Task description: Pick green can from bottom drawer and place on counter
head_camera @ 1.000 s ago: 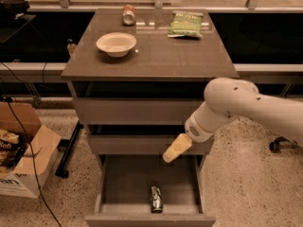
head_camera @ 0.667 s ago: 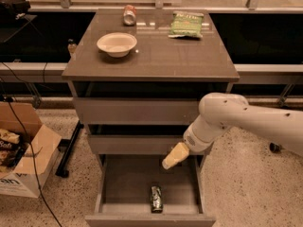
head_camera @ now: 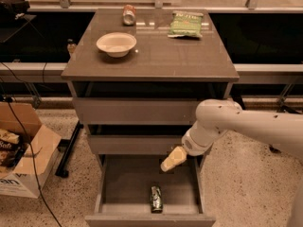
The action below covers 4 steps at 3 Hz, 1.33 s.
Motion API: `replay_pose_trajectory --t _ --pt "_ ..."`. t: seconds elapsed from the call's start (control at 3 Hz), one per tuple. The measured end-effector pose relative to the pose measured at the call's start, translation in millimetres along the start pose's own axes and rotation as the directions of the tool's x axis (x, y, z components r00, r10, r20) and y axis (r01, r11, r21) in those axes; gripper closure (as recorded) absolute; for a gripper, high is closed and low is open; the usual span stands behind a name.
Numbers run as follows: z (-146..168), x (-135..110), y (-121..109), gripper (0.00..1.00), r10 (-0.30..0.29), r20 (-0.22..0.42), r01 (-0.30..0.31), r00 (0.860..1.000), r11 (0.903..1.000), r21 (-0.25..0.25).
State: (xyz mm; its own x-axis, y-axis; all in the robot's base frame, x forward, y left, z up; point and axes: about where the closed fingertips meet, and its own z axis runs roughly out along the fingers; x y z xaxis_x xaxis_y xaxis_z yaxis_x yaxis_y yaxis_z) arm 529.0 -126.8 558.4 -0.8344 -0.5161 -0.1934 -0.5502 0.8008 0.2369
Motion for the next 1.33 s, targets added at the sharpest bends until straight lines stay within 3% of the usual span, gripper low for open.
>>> replay_pose_trajectory --t 0.33,0.67,1.0,1.33 --pt "21.1 -3.8 -8.5 0.00 0.065 0.043 -0.062 0.997 0.9965 -0.056" --pt "53.7 -13.5 -17.2 0.00 0.132 0.096 -0.116 0.987 0.9803 -0.160" --pt "79.0 -16.6 -20.5 0.00 0.172 0.093 -0.150 0.981 0.9663 -0.209" --pt "112.0 -12.9 -25.7 0.00 0.243 0.065 -0.219 0.968 0.9422 -0.253"
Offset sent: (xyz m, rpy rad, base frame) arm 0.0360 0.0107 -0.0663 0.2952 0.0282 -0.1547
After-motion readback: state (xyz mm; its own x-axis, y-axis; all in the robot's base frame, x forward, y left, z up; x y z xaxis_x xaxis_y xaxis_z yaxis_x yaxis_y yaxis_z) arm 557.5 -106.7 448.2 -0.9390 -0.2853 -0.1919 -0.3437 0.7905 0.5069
